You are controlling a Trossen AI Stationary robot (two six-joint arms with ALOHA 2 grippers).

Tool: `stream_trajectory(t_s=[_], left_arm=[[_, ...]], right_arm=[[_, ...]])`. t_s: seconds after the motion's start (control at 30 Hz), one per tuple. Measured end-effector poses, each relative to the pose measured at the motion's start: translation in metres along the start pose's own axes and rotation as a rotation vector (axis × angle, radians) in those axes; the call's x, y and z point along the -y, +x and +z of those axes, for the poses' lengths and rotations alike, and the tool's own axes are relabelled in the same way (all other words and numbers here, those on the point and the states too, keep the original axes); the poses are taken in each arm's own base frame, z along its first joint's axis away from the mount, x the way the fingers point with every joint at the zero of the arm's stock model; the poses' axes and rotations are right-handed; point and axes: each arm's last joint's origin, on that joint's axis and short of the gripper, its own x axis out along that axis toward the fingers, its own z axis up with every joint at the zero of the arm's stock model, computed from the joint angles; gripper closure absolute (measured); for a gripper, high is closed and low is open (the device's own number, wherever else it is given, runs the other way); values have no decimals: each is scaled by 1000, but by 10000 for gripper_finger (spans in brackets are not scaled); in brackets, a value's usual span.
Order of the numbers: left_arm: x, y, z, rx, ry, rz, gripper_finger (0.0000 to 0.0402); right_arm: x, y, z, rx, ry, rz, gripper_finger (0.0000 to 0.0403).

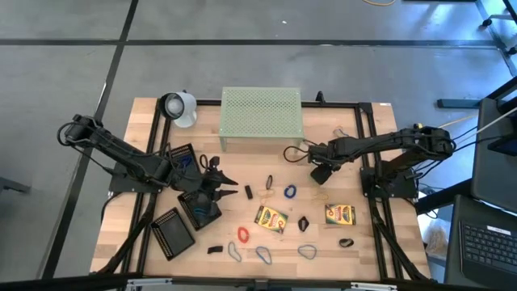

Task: Pick & Place Office Desk Supplies
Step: Put the yellow rubber band into the middle black bin

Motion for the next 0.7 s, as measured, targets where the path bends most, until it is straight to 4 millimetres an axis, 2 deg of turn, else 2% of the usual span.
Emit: stream_trajectory(t_s=[0.43,0.7], left_arm=[[-2,0,0,9,40,57,292],[-2,0,0,9,40,56,292]], right_arm=[[4,11,-3,7,3,37,226],[3,12,-3,-1,3,60,263]])
